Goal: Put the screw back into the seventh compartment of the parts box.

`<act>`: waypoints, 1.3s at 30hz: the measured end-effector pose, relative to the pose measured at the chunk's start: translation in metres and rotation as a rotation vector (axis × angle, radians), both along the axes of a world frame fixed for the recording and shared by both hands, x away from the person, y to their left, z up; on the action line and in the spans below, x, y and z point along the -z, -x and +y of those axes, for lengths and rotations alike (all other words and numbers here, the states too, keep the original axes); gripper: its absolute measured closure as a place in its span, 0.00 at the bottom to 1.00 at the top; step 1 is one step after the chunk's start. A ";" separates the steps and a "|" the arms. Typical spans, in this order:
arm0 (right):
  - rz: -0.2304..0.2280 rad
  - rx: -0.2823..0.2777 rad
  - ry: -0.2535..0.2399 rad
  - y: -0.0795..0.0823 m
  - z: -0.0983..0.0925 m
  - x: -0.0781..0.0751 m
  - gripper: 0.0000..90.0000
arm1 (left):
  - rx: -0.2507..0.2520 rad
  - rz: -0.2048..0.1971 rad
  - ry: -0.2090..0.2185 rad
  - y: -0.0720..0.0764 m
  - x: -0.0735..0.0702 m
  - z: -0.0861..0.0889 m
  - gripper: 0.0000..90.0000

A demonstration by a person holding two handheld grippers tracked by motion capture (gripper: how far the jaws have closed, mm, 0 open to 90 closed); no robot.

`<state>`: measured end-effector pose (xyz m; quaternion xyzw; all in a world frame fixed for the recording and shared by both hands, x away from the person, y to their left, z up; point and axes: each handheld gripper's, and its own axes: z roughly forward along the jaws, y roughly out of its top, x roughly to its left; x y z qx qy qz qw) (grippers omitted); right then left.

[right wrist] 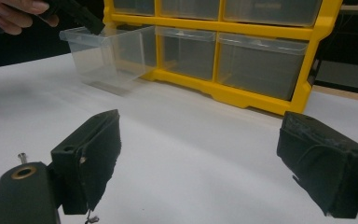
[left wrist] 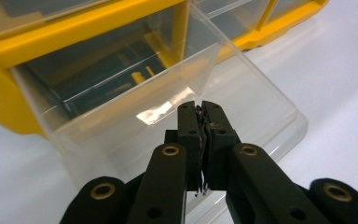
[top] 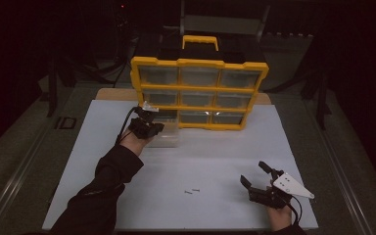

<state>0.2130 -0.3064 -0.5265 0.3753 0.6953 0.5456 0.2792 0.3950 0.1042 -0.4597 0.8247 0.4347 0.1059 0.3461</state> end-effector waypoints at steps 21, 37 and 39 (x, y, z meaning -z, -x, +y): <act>0.005 -0.002 0.004 0.000 0.001 0.000 0.15 | 0.010 -0.006 -0.029 0.008 -0.014 -0.005 0.04; 0.008 -0.004 0.001 0.000 0.001 0.001 0.15 | 0.178 -0.053 0.089 0.036 -0.029 -0.004 0.01; 0.007 -0.006 0.001 0.000 0.001 0.001 0.15 | 0.187 -0.060 0.094 0.040 -0.031 -0.004 0.01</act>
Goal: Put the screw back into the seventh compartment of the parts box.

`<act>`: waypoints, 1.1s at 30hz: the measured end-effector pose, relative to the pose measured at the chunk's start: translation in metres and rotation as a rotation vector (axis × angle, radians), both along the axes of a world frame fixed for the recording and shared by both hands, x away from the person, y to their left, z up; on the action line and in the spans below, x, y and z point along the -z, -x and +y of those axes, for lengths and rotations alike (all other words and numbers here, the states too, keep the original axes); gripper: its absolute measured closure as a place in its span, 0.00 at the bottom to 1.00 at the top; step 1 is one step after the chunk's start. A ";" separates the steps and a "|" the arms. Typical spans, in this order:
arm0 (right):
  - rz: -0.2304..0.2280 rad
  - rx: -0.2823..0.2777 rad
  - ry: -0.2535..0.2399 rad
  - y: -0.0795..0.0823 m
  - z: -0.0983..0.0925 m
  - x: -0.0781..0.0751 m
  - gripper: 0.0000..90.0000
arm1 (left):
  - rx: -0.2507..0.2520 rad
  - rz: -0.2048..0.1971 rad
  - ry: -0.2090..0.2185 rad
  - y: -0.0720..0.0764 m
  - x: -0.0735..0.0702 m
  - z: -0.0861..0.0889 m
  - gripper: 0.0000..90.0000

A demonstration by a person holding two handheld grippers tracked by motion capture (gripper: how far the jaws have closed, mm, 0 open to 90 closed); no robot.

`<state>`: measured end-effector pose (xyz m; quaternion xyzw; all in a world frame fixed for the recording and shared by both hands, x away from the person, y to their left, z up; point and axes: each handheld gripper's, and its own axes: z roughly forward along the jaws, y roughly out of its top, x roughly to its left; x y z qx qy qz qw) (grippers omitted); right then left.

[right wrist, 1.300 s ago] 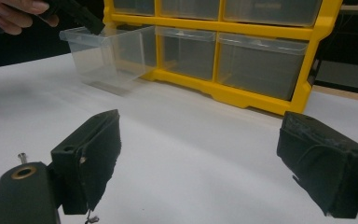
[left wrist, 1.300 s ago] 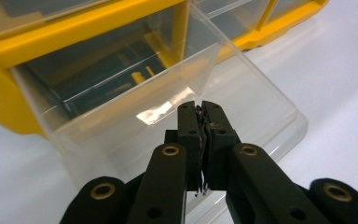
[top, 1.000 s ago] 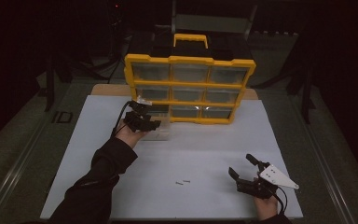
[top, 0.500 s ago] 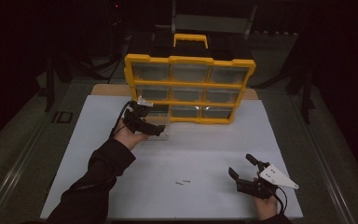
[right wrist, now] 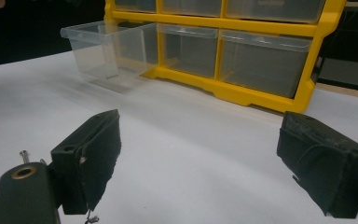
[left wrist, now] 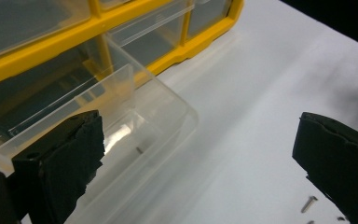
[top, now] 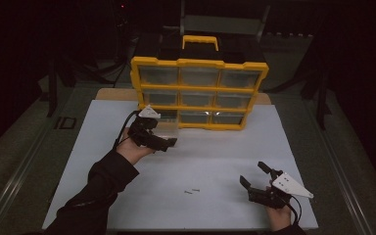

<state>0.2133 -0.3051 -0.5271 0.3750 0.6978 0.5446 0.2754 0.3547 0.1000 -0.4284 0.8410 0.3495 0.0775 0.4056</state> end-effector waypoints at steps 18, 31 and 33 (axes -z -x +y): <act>0.000 -0.004 0.001 0.000 0.000 0.000 0.15 | 0.151 -0.015 0.042 0.030 -0.005 -0.015 0.01; 0.001 -0.009 -0.002 0.000 0.001 0.000 0.15 | 0.292 -0.032 0.055 0.053 0.007 -0.040 0.01; 0.000 -0.010 -0.001 0.000 0.001 0.000 0.15 | 0.320 -0.037 0.047 0.057 0.009 -0.045 0.01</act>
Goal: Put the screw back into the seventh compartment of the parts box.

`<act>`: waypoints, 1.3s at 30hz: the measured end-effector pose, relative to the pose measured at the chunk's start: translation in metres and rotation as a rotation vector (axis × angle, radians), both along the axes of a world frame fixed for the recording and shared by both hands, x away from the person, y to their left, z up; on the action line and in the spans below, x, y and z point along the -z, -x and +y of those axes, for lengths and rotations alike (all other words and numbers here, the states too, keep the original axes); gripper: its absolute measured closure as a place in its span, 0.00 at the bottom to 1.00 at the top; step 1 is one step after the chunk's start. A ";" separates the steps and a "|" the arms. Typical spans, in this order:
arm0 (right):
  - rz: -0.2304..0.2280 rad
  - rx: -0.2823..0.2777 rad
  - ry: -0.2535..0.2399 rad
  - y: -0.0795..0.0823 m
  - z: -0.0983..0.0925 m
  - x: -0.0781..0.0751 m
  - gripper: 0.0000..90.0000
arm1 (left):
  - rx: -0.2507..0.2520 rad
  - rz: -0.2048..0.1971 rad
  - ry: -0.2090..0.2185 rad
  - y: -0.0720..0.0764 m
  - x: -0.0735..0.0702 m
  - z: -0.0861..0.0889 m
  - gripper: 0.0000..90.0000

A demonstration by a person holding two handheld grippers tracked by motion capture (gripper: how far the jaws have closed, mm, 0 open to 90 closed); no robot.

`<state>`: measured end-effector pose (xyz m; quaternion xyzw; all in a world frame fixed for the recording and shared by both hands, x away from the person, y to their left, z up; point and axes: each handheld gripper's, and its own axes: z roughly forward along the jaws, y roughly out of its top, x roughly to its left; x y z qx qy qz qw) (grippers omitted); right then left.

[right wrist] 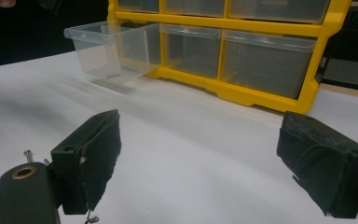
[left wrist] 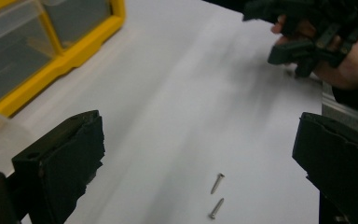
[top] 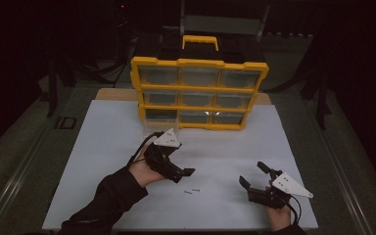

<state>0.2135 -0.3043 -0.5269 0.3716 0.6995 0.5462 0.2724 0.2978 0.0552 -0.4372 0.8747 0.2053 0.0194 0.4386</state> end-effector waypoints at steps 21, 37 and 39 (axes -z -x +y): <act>0.005 -0.007 -0.004 0.000 0.001 0.000 0.15 | 0.241 0.028 -0.046 0.016 0.042 -0.029 0.24; 0.008 -0.008 0.003 0.000 0.001 0.001 0.15 | 0.269 0.073 -0.115 0.012 0.075 -0.034 0.56; 0.007 -0.008 0.001 0.000 0.001 0.001 0.15 | 0.270 0.069 -0.127 0.012 0.078 -0.035 0.59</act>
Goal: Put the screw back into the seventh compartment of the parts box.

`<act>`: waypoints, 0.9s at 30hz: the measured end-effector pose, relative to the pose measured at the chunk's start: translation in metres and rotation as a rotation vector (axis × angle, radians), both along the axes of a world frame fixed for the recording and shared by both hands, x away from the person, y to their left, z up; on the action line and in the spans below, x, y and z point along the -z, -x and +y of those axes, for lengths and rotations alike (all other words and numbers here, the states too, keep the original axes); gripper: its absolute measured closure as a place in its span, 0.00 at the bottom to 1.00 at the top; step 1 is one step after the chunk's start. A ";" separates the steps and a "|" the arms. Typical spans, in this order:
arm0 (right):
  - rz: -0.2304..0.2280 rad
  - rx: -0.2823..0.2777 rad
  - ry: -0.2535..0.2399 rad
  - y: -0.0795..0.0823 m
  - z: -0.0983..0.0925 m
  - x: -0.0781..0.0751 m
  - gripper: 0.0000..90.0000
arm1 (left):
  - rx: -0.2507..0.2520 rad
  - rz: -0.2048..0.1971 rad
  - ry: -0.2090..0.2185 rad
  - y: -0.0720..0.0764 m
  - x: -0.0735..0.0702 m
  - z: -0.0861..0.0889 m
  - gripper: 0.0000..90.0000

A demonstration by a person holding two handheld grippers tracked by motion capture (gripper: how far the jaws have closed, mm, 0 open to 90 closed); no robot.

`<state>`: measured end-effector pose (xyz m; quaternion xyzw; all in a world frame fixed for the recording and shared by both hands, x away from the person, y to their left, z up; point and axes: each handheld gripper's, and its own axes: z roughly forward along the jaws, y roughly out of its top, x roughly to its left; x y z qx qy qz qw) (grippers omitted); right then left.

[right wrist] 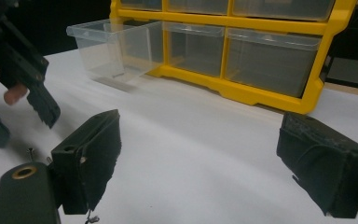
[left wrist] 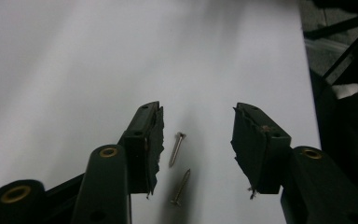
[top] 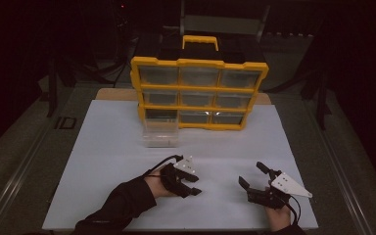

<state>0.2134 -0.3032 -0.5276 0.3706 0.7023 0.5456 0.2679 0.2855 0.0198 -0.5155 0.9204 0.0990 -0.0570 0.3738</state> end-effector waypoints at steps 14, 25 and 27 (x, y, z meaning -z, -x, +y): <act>0.000 0.004 0.002 0.000 0.000 0.000 0.15 | 0.001 -0.036 -0.042 -0.001 0.015 -0.009 0.80; 0.003 0.005 0.000 0.000 0.000 0.000 0.15 | 0.011 -0.034 -0.066 0.000 0.023 -0.012 0.87; 0.003 0.006 0.001 0.000 0.000 0.000 0.15 | 0.014 -0.037 -0.073 0.000 0.023 -0.013 0.90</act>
